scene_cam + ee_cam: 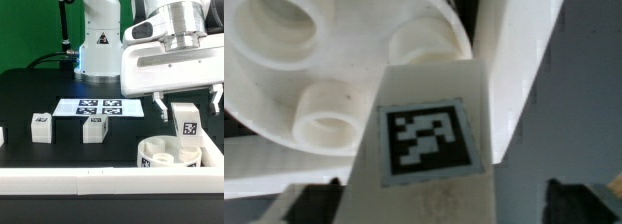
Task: Assemble stool
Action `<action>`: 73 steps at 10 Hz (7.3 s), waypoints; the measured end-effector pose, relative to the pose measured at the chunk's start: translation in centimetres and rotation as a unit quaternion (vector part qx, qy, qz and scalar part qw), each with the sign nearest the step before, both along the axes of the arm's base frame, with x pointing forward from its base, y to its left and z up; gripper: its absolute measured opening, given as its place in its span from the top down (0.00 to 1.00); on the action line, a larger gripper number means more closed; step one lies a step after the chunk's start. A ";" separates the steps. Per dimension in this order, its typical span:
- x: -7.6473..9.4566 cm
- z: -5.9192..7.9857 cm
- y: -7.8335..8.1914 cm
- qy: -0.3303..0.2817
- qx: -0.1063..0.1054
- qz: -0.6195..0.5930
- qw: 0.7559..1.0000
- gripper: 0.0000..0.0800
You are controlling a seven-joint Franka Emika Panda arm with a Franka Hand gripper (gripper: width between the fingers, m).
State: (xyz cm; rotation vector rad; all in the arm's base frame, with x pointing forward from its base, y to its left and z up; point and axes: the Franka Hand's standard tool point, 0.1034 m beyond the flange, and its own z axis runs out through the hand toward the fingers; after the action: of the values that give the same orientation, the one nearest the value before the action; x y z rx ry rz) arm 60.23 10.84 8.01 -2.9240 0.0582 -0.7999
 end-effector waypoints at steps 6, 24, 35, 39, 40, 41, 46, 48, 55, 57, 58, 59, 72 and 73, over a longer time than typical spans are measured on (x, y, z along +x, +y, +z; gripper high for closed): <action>0.1 2.4 -0.4 0.032 -0.005 0.015 0.999 0.19; -0.4 2.3 -0.2 0.305 -0.008 0.168 0.937 0.19; 1.2 1.9 -2.6 0.151 -0.192 0.678 0.693 0.19; 1.0 1.7 -1.2 0.140 -0.199 0.711 0.660 0.19; 0.9 1.6 -0.8 0.141 -0.197 0.711 0.660 0.19; 0.8 1.4 -0.5 0.142 -0.194 0.709 0.662 0.19; 0.7 1.1 -1.0 0.145 -0.191 0.707 0.665 0.51; 0.7 1.1 -1.0 0.145 -0.191 0.707 0.665 0.58; 0.3 1.0 -0.5 0.224 -0.120 0.434 0.864 0.58; 0.3 1.1 -0.1 0.245 -0.094 0.331 0.906 0.58; 0.3 1.1 -0.1 0.252 -0.084 0.292 0.919 0.58; 0.3 1.1 0.0 0.261 -0.070 0.239 0.933 0.58; -0.3 0.7 2.1 0.299 0.146 -0.414 0.847 0.58; -0.3 0.7 2.2 0.301 0.165 -0.469 0.814 0.58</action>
Offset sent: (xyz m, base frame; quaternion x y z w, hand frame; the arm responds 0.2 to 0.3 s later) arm -0.0051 -0.0087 0.0158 -0.0190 -0.0457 -0.0166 0.9986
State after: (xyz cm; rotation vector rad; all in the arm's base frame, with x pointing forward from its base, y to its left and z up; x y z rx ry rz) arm 59.88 13.05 8.71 -2.5359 1.5813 0.1581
